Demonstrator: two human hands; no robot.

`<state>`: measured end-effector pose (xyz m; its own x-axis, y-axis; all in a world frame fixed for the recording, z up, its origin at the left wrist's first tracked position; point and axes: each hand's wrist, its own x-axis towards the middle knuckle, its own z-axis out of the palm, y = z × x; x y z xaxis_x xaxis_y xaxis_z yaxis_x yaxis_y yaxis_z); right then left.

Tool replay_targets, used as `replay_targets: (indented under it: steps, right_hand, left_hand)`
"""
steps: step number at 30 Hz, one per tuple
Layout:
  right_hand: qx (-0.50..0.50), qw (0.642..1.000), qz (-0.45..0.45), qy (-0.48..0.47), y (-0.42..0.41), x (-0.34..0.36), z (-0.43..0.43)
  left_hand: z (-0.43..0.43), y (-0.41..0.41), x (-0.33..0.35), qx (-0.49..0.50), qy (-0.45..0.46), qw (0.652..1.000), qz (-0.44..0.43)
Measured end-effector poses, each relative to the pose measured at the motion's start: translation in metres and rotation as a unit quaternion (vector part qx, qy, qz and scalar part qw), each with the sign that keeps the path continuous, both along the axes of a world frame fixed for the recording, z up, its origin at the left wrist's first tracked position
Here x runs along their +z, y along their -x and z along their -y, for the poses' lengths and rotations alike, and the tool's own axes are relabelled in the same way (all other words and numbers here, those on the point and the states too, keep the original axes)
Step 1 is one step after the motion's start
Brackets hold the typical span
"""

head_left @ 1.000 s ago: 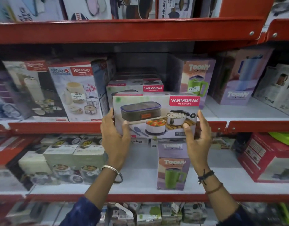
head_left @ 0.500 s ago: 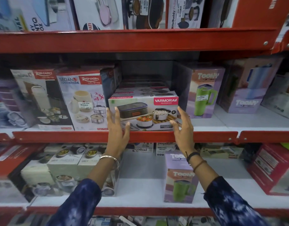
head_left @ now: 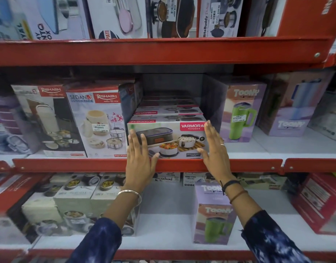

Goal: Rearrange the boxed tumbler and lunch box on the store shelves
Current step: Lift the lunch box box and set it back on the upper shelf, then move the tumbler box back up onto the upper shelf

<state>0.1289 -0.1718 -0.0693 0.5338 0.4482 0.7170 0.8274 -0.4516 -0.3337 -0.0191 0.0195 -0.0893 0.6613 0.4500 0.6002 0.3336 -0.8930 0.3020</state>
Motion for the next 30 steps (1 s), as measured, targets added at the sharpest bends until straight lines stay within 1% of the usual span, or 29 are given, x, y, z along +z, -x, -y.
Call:
replay_targets:
  steps: [4, 6, 8, 10, 12, 13, 16, 18, 20, 22, 25, 28, 30]
  right_hand:
    - [-0.003, 1.000, 0.001, 0.003, -0.001, -0.007, 0.003]
    - [0.014, 1.000, -0.003, -0.013, 0.003, -0.008, 0.009]
    - [0.037, 0.997, -0.025, -0.055, 0.012, -0.012, 0.020]
    - [0.046, 0.992, -0.052, -0.110, 0.024, -0.021, 0.035]
    - [0.041, 0.983, -0.095, -0.152, 0.036, -0.039, 0.054]
    - [0.038, 0.978, -0.122, -0.165, 0.042, -0.049, 0.064]
    - [0.024, 0.960, -0.198, -0.195, 0.055, -0.088, 0.088]
    - [0.001, 0.947, -0.234, -0.222, 0.059, -0.116, 0.101]
    - [-0.013, 0.928, -0.291, -0.231, 0.059, -0.142, 0.112]
    - [-0.016, 0.901, -0.368, -0.228, 0.059, -0.162, 0.119]
    - [0.004, 0.862, -0.462, -0.209, 0.060, -0.185, 0.124]
    - [0.025, 0.836, -0.513, -0.192, 0.060, -0.200, 0.129]
    - [0.049, 0.821, -0.528, -0.211, 0.059, -0.206, 0.134]
  left_hand:
    - [0.008, 0.004, -0.001, -0.012, 0.015, 1.000, 0.003]
    - [0.017, 0.008, -0.001, -0.039, 0.049, 0.998, 0.026]
    - [0.030, 0.013, -0.004, -0.078, 0.094, 0.990, 0.069]
    - [0.047, 0.018, -0.013, -0.118, 0.098, 0.981, 0.116]
    - [0.069, 0.023, -0.028, -0.165, 0.102, 0.971, 0.138]
    - [0.081, 0.025, -0.038, -0.194, 0.123, 0.964, 0.136]
    - [0.118, 0.029, -0.076, -0.257, 0.217, 0.938, 0.082]
    - [0.136, 0.026, -0.107, -0.265, 0.261, 0.928, 0.029]
    - [0.145, 0.022, -0.136, -0.252, 0.311, 0.916, -0.010]
    - [0.149, 0.013, -0.156, -0.218, 0.373, 0.901, -0.043]
    - [0.156, -0.002, -0.172, -0.158, 0.481, 0.859, -0.073]
    - [0.161, -0.011, -0.180, -0.145, 0.507, 0.846, -0.081]
    - [0.164, -0.009, -0.179, -0.164, 0.513, 0.839, -0.077]
